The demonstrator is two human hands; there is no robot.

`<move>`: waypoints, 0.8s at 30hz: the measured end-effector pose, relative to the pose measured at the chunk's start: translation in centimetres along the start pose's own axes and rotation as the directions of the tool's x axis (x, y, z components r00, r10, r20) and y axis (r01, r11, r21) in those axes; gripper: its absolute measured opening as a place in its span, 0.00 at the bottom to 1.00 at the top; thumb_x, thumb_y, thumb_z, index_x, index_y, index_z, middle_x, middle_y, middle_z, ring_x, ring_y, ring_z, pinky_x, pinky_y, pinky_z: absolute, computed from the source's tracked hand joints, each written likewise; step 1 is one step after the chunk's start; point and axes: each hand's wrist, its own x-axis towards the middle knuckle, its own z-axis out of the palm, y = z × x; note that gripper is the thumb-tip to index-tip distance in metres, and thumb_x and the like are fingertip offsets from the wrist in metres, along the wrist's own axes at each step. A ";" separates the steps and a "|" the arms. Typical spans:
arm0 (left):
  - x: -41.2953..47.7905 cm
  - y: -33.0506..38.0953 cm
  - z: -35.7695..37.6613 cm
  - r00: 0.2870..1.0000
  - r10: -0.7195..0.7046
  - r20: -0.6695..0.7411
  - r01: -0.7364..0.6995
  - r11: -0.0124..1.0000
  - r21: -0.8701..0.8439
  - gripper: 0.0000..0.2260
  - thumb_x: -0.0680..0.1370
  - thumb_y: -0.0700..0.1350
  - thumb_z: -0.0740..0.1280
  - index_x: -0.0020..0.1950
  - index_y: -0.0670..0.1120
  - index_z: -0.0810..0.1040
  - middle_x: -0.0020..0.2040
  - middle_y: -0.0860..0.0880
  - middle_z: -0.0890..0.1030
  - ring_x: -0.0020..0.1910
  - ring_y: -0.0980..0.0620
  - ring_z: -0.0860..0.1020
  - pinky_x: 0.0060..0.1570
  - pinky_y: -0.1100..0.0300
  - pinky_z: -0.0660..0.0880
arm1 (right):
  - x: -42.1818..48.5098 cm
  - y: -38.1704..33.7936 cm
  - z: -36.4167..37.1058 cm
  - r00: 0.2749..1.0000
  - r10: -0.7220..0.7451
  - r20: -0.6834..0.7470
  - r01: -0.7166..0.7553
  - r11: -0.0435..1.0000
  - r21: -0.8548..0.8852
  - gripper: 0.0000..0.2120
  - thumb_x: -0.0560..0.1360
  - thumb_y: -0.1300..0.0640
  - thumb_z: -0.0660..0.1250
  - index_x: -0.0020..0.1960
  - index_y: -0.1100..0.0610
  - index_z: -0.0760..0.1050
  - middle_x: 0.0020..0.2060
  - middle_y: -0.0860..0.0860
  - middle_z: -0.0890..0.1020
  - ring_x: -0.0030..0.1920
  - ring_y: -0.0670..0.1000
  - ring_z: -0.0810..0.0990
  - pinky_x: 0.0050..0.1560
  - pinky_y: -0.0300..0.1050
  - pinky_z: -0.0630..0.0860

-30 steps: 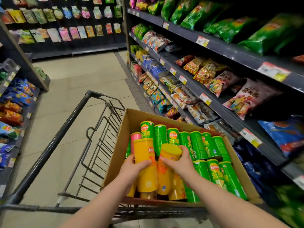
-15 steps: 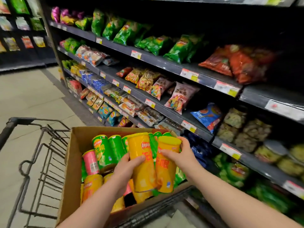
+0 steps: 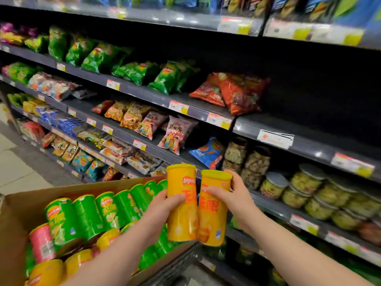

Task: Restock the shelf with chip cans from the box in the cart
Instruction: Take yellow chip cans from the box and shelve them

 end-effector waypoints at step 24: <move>9.8 5.7 24.7 0.970 0.185 0.157 -0.177 0.982 -0.061 0.19 0.66 0.46 0.71 0.57 0.50 0.76 0.46 0.48 0.85 0.44 0.48 0.83 0.42 0.51 0.78 | 8.2 -6.2 -25.5 0.977 -0.189 -0.097 0.193 0.981 0.026 0.34 0.68 0.53 0.76 0.69 0.48 0.64 0.56 0.48 0.79 0.54 0.49 0.80 0.51 0.50 0.79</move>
